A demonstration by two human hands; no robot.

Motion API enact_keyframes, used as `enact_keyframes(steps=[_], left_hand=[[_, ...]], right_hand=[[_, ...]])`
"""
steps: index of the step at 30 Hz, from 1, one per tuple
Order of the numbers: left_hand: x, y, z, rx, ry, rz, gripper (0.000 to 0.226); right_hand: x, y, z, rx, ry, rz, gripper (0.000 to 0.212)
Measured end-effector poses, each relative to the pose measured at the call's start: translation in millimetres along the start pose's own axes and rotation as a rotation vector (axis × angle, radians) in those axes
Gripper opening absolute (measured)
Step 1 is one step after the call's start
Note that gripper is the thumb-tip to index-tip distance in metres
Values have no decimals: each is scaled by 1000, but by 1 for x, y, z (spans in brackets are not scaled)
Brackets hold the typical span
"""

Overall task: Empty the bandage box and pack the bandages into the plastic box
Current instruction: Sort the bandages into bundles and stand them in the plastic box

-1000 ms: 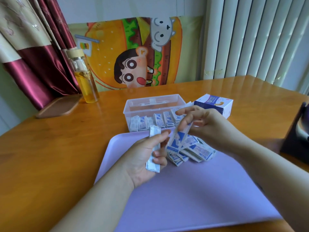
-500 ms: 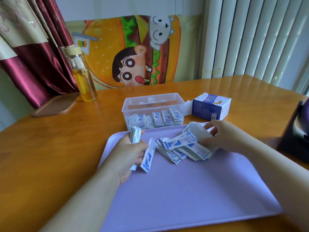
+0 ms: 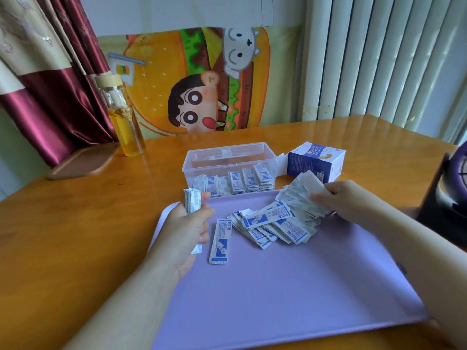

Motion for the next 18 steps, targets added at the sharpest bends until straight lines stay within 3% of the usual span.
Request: enact_keyframes(steps=[3, 9, 18], left_hand=[[0, 0, 0, -18, 5, 4, 25], [-2, -1, 1, -18, 15, -1, 23], [-3, -2, 1, -35, 44, -20, 22]], right_hand=[[-1, 0, -2, 31, -7, -6, 13], [-4, 4, -3, 32, -38, 0, 27], [-8, 17, -6, 58, 38, 129, 28]])
Point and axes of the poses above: each hand's wrist, its own x-axis towards the middle knuckle, its own y-axis out of the back of the hand, z = x × y, the point moved 6 cm from there along x, towards the middle knuckle, and after that the axes turned 7 degrees about -x, right-handed, at the moved point
